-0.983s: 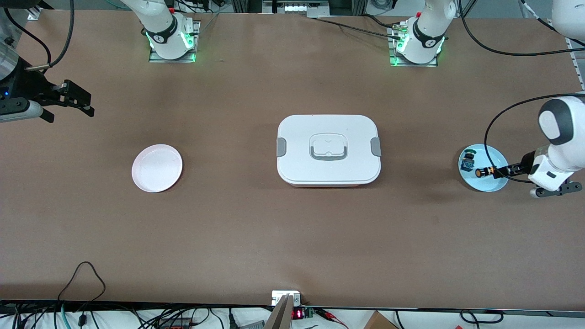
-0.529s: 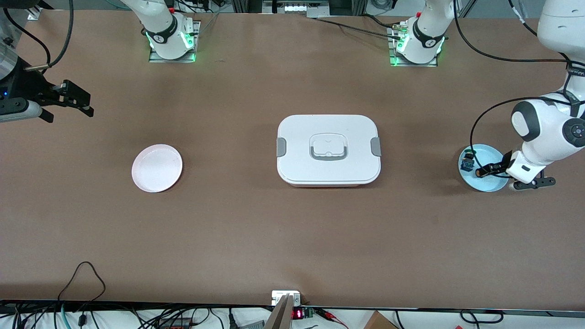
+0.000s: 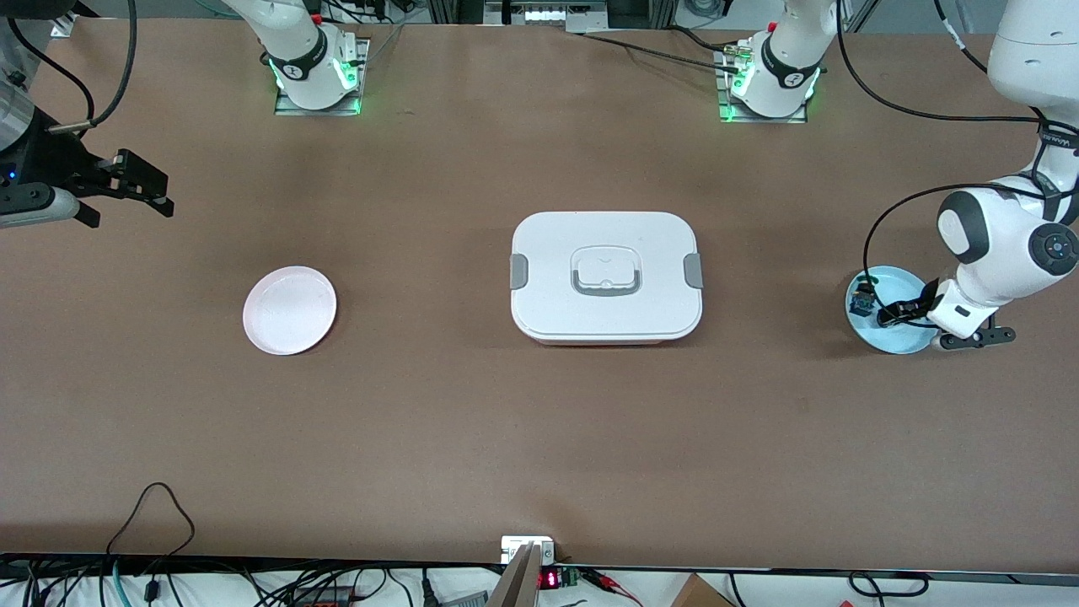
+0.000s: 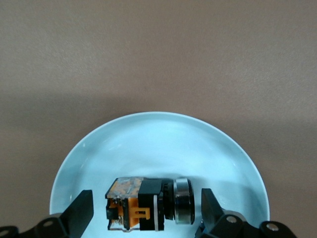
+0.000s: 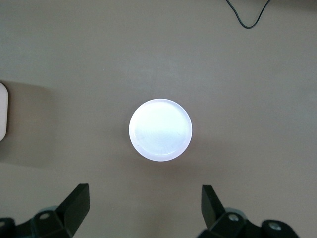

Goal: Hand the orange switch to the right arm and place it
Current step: 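Close the left gripper on the orange switch and lift it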

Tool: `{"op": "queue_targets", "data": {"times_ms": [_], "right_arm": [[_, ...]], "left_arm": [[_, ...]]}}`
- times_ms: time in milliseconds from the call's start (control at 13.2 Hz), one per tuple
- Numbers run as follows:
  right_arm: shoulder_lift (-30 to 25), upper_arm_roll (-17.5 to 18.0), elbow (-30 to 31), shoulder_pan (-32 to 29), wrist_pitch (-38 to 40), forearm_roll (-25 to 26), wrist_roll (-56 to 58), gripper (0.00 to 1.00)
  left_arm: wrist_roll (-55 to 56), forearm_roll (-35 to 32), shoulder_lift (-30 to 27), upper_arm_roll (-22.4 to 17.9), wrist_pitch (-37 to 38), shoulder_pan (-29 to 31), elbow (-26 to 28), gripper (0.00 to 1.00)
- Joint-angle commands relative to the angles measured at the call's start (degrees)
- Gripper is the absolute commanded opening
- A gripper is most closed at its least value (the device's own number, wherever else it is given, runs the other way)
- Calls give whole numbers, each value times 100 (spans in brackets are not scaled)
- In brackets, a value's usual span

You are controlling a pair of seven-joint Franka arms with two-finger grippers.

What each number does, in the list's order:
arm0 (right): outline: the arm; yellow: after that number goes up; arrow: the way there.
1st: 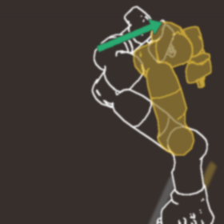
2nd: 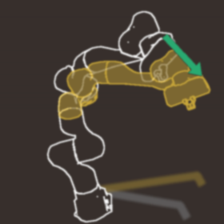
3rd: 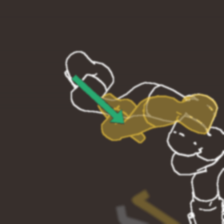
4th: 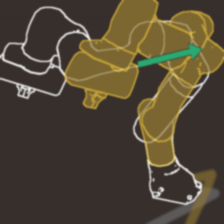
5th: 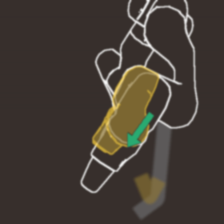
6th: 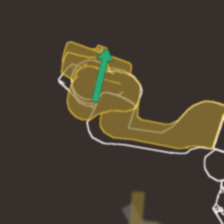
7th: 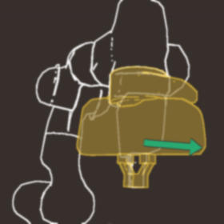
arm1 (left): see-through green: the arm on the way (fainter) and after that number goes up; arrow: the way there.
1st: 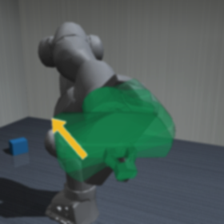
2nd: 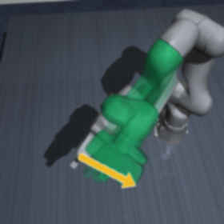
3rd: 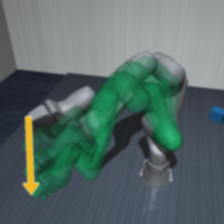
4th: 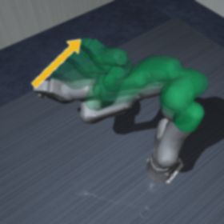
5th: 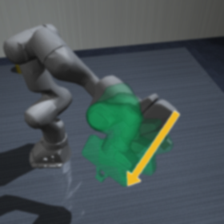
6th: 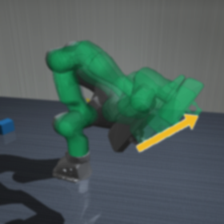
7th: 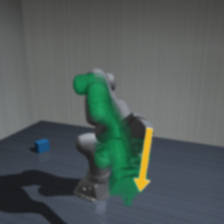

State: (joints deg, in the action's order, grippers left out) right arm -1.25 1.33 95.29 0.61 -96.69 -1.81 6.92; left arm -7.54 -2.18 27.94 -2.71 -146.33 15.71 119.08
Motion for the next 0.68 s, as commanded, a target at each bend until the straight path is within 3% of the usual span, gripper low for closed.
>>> {"op": "queue_targets", "data": {"times_ms": [0,227,303,454,605], "right_arm": [[-16,17,-20,-43,-43,-4,37,100],[-16,17,-11,-69,-34,-13,37,100],[-7,17,-19,-70,-34,-13,46,100],[-7,17,-11,-70,-25,-4,64,100],[-16,17,-11,-52,-16,-4,55,100]], "left_arm": [[-99,-89,62,52,-80,64,28,86],[-99,-89,106,52,-62,64,19,49],[-99,-89,123,52,-45,64,11,41],[-107,-89,62,69,173,64,-68,32],[-213,-89,-139,113,1004,46,-453,31]]}}
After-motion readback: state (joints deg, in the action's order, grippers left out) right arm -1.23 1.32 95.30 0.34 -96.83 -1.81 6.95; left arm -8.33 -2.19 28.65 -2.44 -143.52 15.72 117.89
